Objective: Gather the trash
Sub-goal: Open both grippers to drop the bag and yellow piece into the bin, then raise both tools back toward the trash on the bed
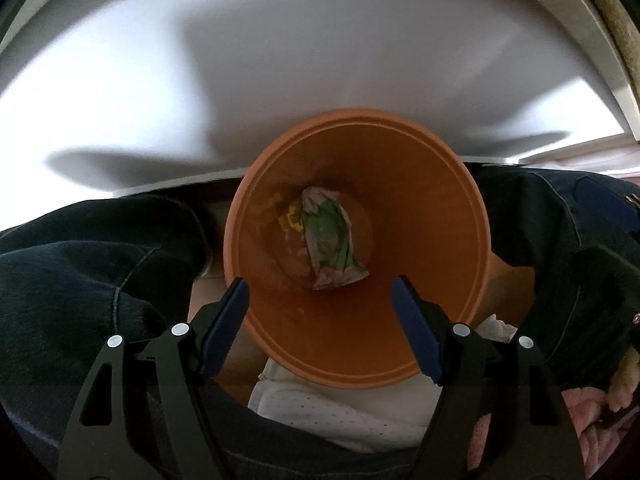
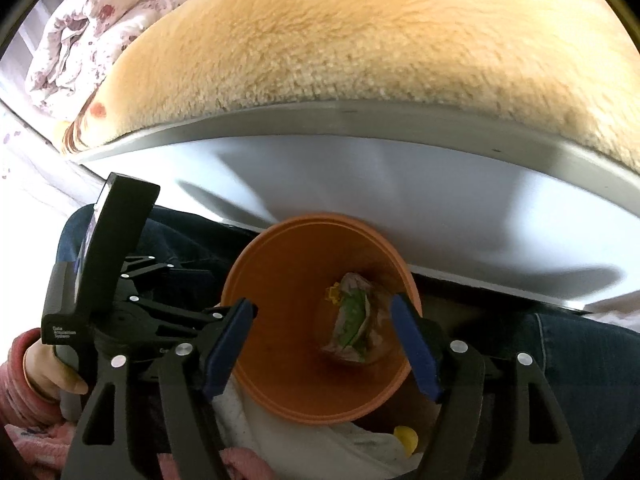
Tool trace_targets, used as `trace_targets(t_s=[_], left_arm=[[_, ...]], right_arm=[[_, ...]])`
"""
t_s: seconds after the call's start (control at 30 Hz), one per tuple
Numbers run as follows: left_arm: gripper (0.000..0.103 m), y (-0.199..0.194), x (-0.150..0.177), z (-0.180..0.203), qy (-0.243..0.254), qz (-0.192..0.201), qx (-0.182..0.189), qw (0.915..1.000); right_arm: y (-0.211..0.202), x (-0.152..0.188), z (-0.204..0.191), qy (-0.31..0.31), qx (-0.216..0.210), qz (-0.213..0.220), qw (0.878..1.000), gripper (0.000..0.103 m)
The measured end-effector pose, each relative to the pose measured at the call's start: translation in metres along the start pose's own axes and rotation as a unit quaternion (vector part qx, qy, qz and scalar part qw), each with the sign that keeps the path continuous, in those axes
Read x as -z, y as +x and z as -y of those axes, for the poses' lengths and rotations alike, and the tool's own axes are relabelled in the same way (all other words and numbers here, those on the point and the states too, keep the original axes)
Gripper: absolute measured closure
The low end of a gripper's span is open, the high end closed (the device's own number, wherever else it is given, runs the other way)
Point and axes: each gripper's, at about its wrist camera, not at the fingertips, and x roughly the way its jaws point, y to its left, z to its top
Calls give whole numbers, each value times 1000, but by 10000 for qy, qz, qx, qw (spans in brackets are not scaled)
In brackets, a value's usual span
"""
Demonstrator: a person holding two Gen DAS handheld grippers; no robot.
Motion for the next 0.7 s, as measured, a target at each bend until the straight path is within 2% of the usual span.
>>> trace_targets(t_s=[0.23, 0.43, 0.47, 0.53, 0.63, 0.7], left_arm=[[31, -20, 6, 7, 164, 264, -147, 9994], [31, -75, 11, 14, 435, 1056, -249, 9931], [30, -89, 11, 16, 477, 1266, -271, 9904], [21, -113, 9, 20, 528, 1637, -340, 9845], [21, -154, 4, 23, 591, 2303, -506, 9700], [20, -173, 0, 25, 606, 2580, -570, 9626]], right_arm=[[-26, -1, -3, -34, 108, 264, 9996, 32], [-86, -15, -13, -398, 304, 1042, 9933, 27], [-93, -18, -15, -441, 338, 1152, 9918, 26], [-114, -29, -16, -529, 427, 1469, 9868, 22], [-132, -48, -14, -582, 559, 1835, 9797, 18], [-143, -66, -10, -599, 724, 2104, 9731, 15]])
